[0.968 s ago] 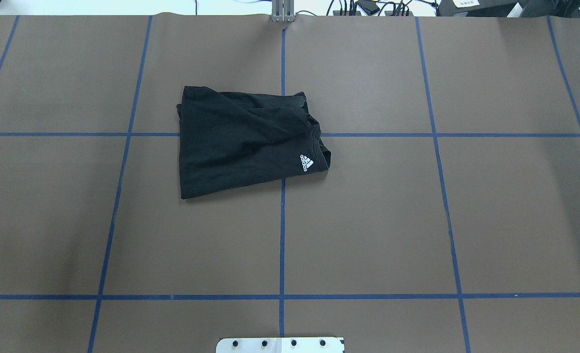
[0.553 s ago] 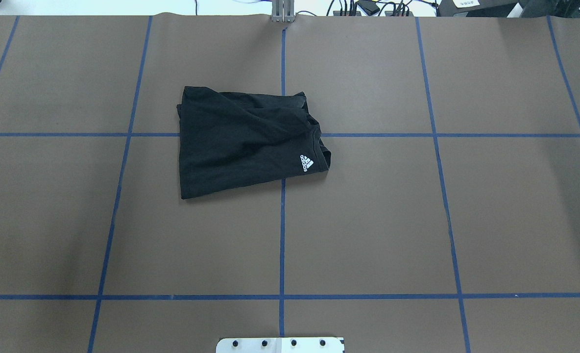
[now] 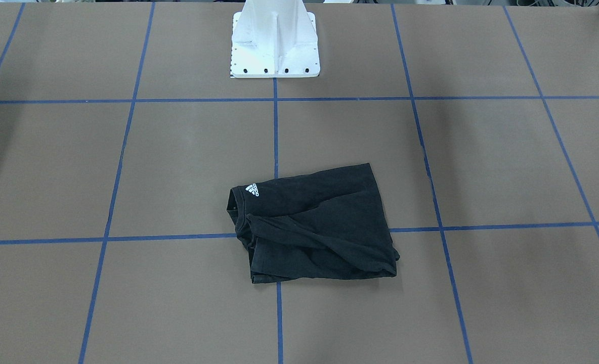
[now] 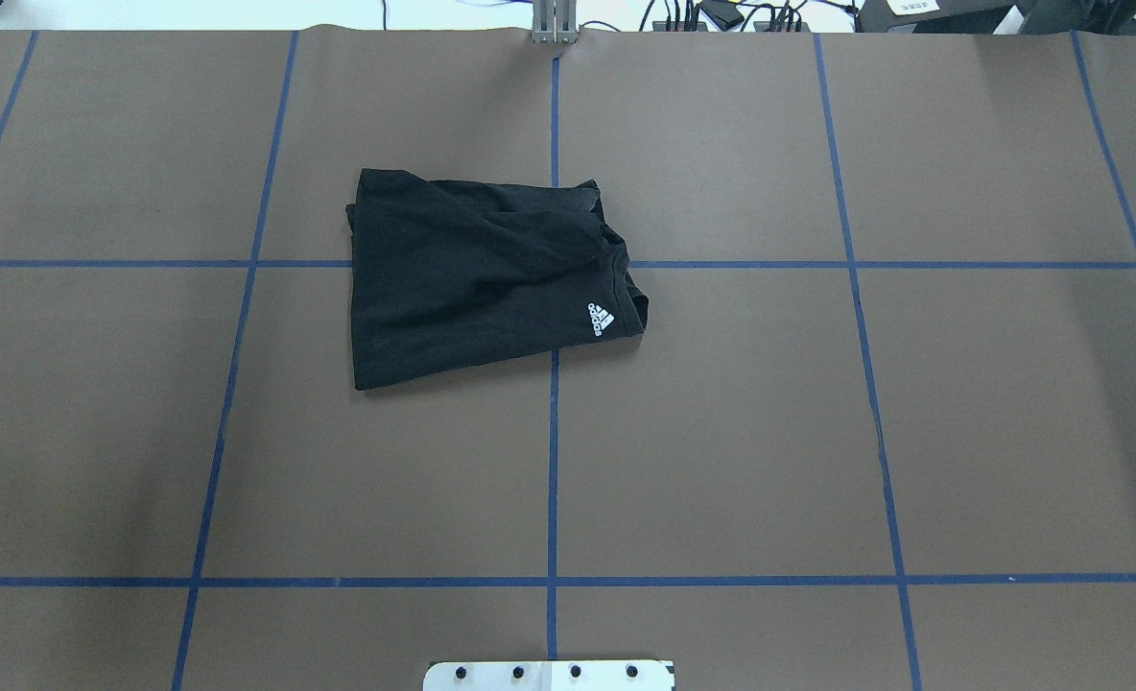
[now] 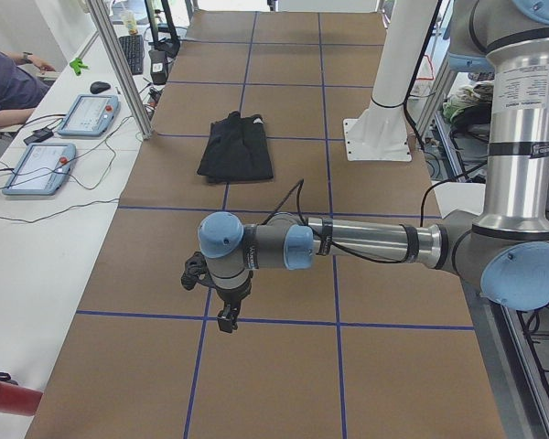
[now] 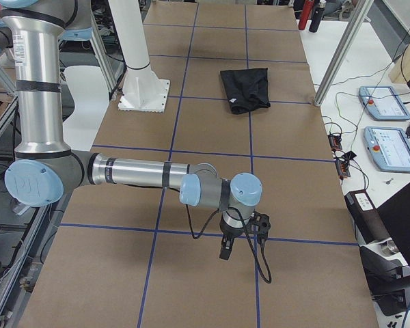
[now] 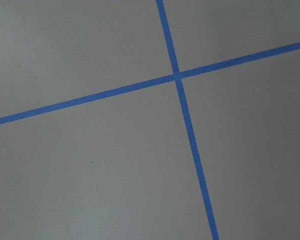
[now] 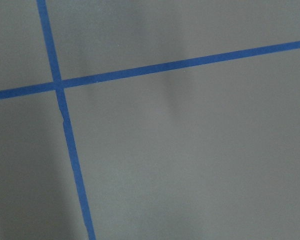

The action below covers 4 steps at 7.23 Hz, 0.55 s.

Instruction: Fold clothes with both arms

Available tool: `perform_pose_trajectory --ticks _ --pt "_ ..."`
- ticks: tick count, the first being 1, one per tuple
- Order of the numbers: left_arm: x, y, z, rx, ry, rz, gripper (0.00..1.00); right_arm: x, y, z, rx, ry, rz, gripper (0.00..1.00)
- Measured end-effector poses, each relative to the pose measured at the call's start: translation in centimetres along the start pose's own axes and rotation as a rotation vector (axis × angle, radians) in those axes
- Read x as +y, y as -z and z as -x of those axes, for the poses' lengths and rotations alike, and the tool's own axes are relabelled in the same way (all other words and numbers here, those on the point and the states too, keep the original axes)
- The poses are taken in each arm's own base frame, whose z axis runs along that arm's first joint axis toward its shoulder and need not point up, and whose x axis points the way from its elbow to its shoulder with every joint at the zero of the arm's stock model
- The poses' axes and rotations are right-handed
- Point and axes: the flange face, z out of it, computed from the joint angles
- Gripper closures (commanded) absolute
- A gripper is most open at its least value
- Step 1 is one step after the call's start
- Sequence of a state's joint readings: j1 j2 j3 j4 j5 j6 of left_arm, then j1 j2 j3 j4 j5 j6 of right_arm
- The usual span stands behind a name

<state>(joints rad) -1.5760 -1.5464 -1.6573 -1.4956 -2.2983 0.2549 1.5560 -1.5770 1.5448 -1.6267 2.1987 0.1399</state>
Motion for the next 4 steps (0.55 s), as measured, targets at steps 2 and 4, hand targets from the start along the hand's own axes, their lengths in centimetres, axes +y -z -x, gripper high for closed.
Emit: perform_pose_trajectory --ticks 2,4 --pt "0.0 0.0 -0.1 0.002 -0.001 -0.001 0.00 0.1 1.7 1.3 -0.009 0.043 -0.041 0.00" --pt "-0.1 0.0 -0.1 0.006 -0.003 -0.004 0.00 0.1 2.7 2.1 -0.020 0.135 -0.087 0.00"
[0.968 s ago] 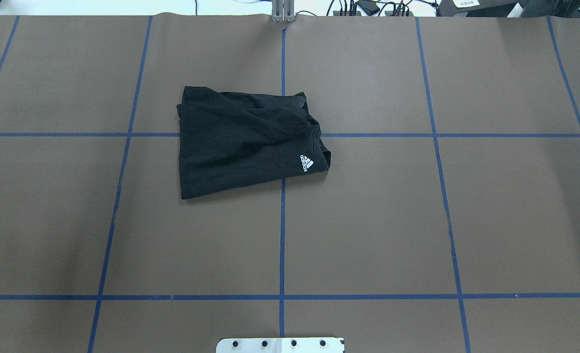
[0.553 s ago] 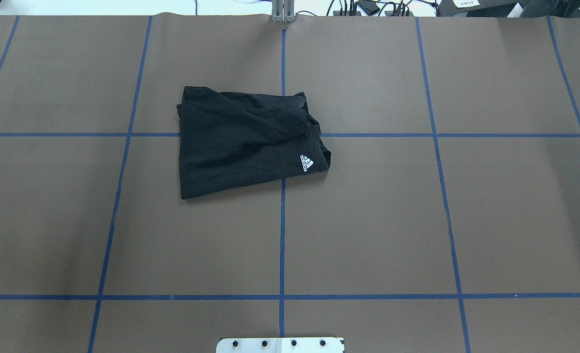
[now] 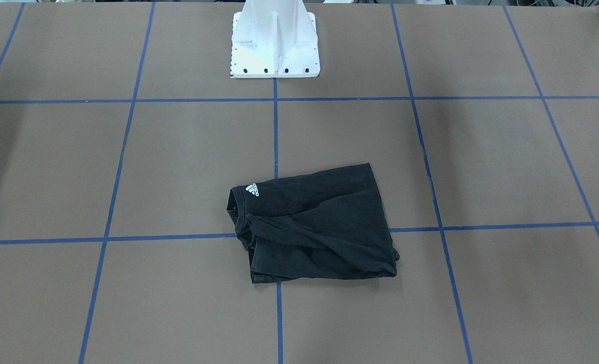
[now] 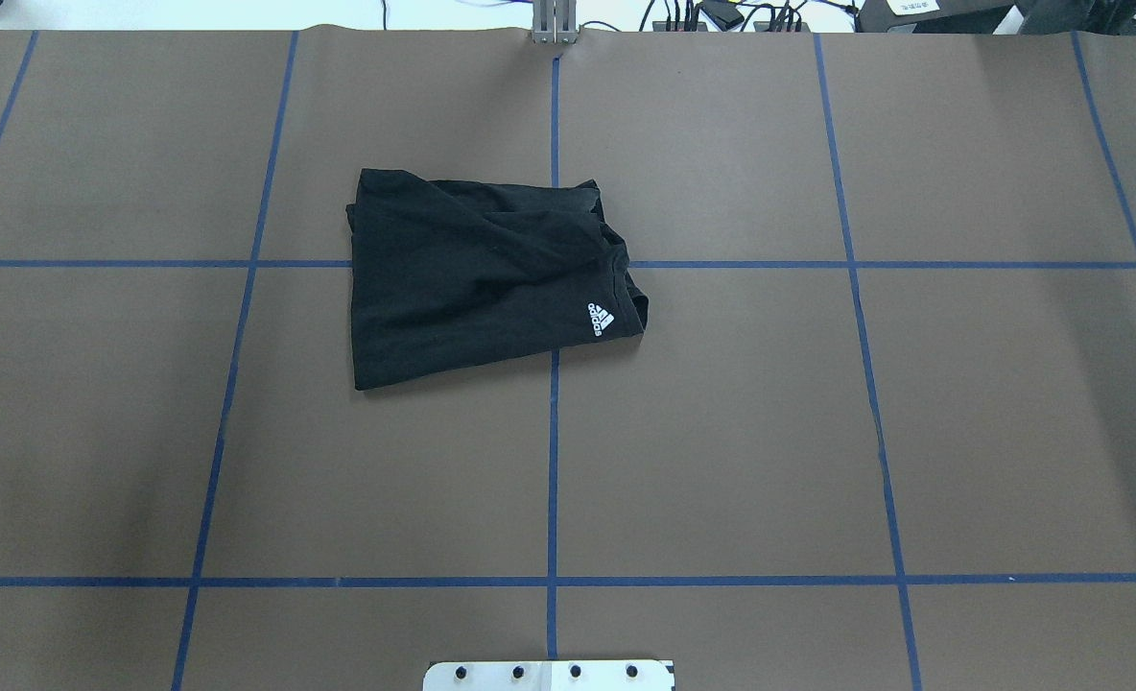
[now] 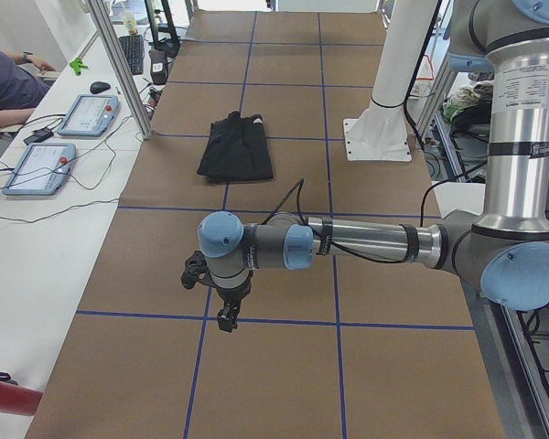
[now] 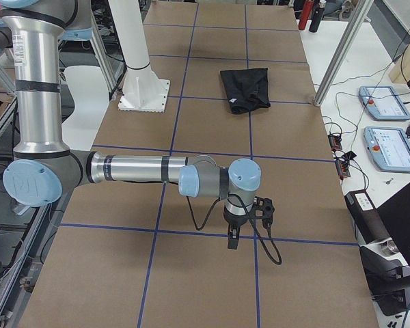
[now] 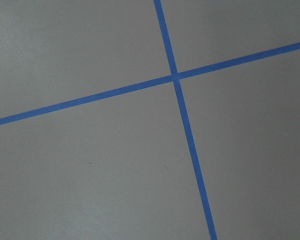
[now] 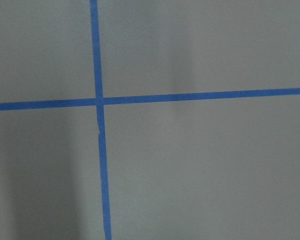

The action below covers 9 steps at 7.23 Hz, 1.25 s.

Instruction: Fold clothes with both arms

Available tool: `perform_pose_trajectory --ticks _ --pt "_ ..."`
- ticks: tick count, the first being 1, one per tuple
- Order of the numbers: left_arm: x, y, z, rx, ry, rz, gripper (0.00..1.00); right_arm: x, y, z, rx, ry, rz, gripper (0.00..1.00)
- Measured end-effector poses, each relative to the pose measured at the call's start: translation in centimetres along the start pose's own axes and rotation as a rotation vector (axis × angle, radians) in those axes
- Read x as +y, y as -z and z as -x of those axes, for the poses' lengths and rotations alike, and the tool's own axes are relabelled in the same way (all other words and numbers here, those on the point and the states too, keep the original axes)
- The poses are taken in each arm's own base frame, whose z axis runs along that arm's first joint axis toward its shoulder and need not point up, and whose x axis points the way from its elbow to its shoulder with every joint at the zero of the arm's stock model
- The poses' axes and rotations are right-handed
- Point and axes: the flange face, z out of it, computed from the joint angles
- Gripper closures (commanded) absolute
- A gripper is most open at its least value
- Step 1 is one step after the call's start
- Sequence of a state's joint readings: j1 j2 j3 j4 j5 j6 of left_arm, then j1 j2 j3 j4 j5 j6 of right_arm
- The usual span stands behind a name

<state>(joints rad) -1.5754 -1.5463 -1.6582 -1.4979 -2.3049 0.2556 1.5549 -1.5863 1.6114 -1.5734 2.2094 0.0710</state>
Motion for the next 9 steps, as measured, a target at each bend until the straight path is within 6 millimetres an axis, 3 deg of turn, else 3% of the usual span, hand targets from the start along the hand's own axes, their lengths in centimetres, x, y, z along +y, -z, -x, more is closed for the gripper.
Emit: perform_pose_trajectory --ticks 9 --pt "0.2 -0.3 0.2 0.005 0.004 0.005 0.00 1.2 -1.0 0.2 -0.082 0.018 0.012 0.00"
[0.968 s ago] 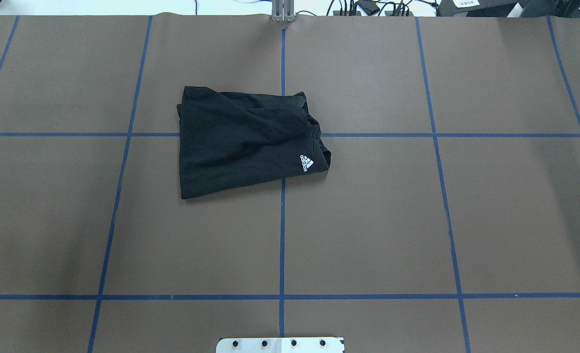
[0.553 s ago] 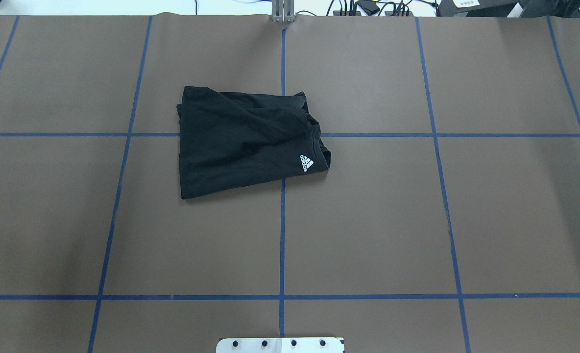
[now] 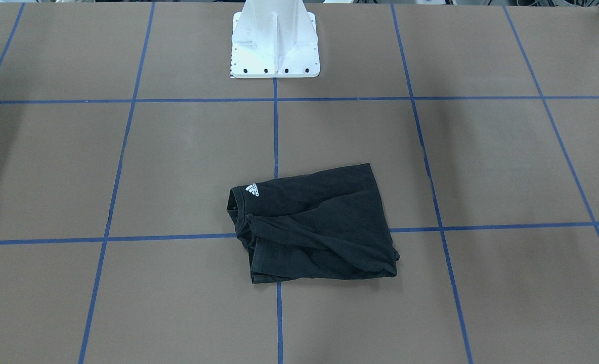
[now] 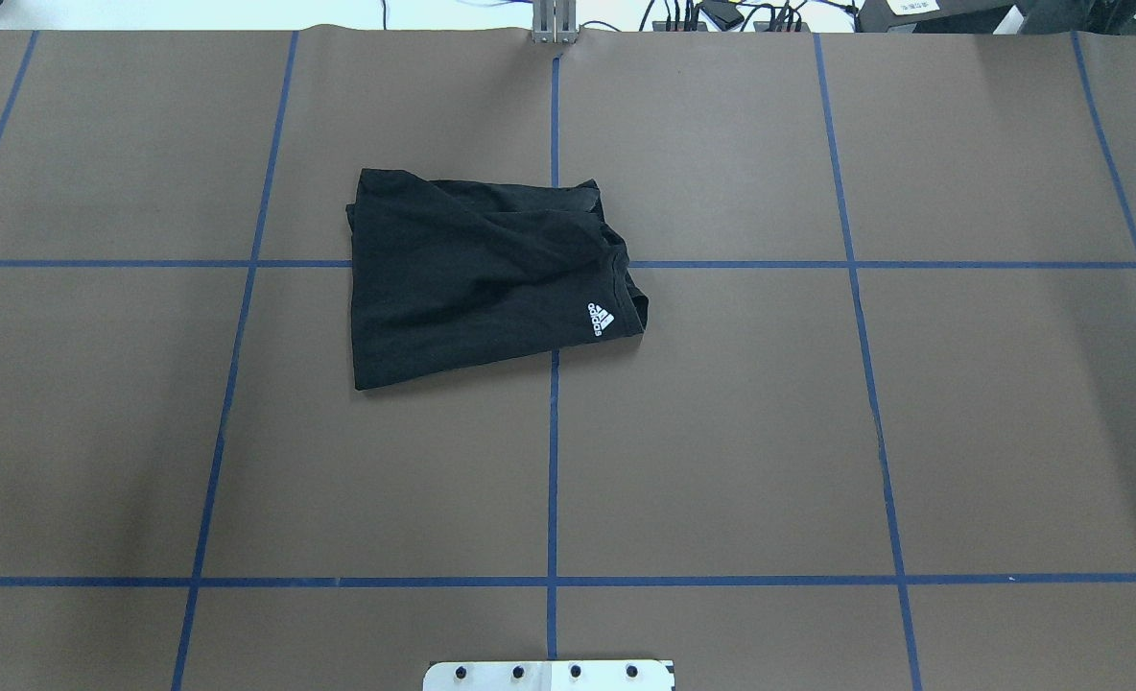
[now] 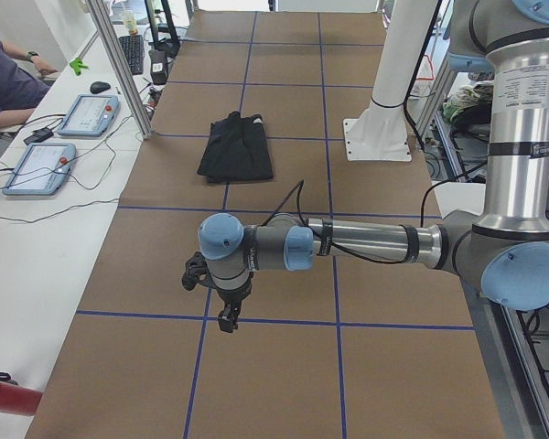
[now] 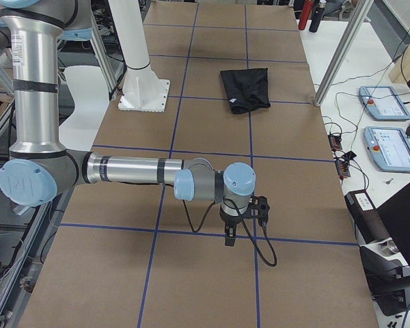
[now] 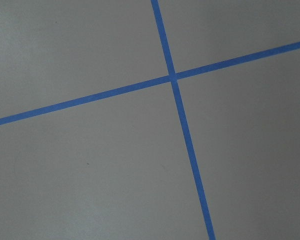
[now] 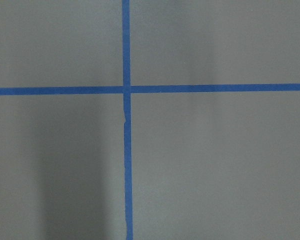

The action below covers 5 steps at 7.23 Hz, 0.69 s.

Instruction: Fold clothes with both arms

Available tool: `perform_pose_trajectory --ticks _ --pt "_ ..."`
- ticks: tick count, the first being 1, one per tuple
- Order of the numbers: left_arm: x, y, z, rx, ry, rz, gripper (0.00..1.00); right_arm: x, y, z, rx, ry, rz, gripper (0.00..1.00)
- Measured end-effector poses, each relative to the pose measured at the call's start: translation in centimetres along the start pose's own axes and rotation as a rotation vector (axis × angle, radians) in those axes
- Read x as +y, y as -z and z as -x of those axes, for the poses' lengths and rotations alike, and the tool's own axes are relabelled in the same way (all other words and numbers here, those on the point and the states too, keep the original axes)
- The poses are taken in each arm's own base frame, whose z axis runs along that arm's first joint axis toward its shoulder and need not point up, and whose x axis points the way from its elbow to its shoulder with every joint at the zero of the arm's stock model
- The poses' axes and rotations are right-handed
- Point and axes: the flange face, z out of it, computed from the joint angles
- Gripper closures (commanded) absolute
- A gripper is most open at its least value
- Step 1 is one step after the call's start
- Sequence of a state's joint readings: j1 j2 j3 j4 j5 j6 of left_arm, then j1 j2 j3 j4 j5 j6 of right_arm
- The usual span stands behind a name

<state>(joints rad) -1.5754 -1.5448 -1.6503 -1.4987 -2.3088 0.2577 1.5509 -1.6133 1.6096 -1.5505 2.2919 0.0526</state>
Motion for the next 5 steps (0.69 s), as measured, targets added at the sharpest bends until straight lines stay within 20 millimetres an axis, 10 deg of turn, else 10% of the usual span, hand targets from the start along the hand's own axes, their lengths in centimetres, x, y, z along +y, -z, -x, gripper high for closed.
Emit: perform_pose_trajectory --ticks 5 --pt "0.5 -1.2 1.0 0.006 0.024 0.024 0.00 -0.2 -0.9 1.5 -0.002 0.036 0.018 0.00"
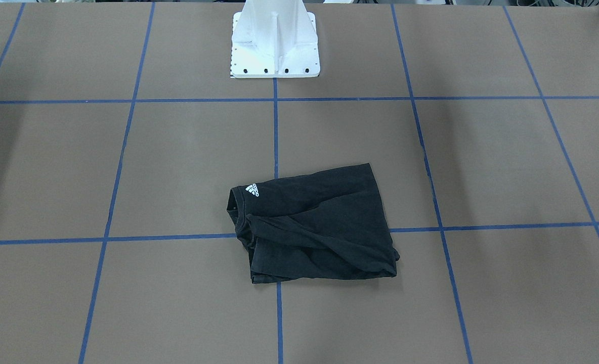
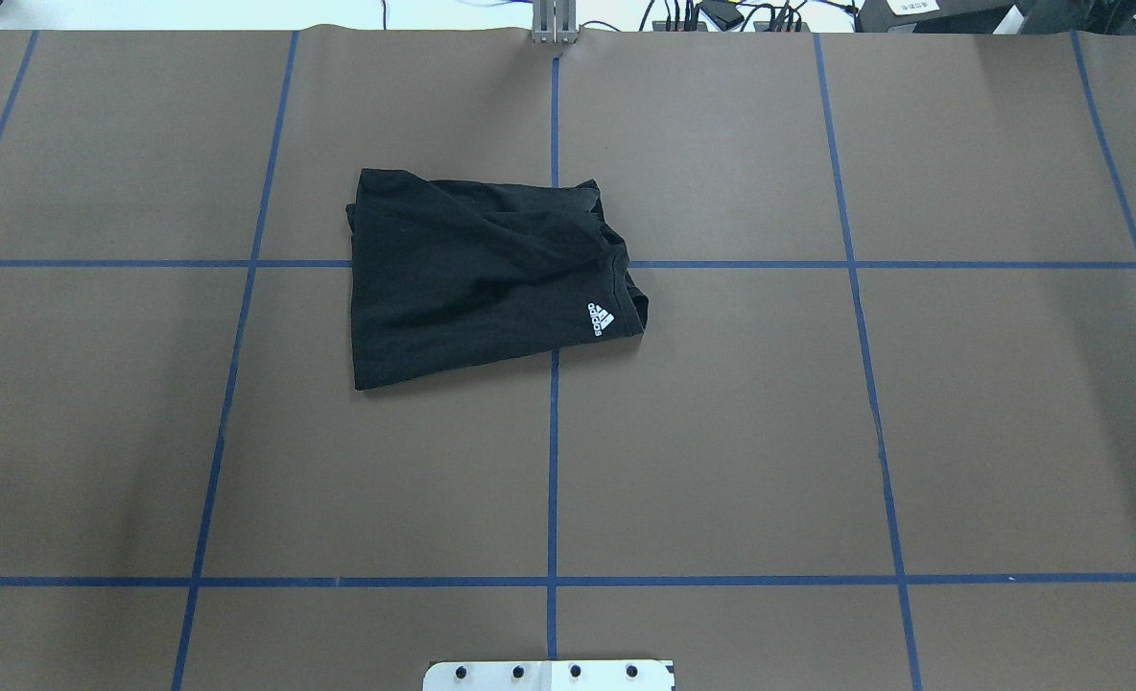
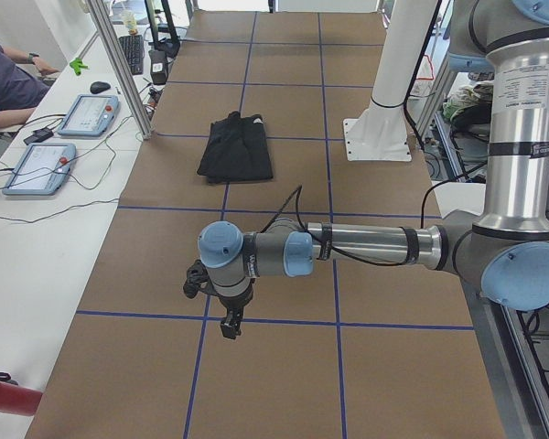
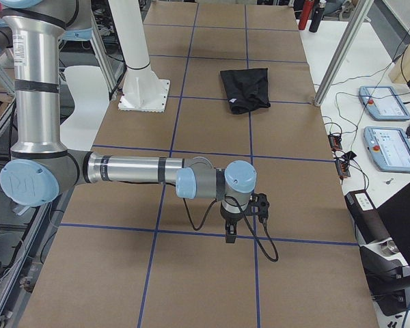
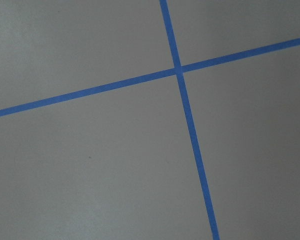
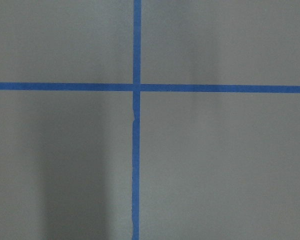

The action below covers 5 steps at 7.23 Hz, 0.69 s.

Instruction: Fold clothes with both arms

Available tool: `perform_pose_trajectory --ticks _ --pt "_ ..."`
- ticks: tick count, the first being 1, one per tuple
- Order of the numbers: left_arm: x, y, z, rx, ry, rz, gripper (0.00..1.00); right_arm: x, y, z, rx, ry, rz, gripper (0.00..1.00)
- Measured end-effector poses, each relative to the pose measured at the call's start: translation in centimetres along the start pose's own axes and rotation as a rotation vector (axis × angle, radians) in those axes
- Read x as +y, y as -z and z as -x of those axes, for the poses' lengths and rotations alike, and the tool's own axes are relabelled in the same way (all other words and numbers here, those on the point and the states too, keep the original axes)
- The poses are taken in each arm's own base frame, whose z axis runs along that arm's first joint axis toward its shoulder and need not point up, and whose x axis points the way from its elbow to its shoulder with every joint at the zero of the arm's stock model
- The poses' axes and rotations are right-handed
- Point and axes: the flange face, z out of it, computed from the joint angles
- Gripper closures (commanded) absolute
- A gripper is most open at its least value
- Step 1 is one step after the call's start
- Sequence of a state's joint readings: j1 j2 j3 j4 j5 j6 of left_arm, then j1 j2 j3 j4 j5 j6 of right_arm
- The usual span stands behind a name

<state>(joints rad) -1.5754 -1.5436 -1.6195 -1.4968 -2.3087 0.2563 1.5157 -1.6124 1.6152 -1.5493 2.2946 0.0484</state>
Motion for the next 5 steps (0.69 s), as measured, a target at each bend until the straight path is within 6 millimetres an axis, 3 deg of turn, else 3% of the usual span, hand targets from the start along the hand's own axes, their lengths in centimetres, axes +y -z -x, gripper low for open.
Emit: perform_pose_trajectory --ticks 5 --pt "-0.25 0.50 -0.41 -0.002 -0.010 -0.011 0.00 0.02 -0.39 0.33 0.001 0.005 0.008 0.00"
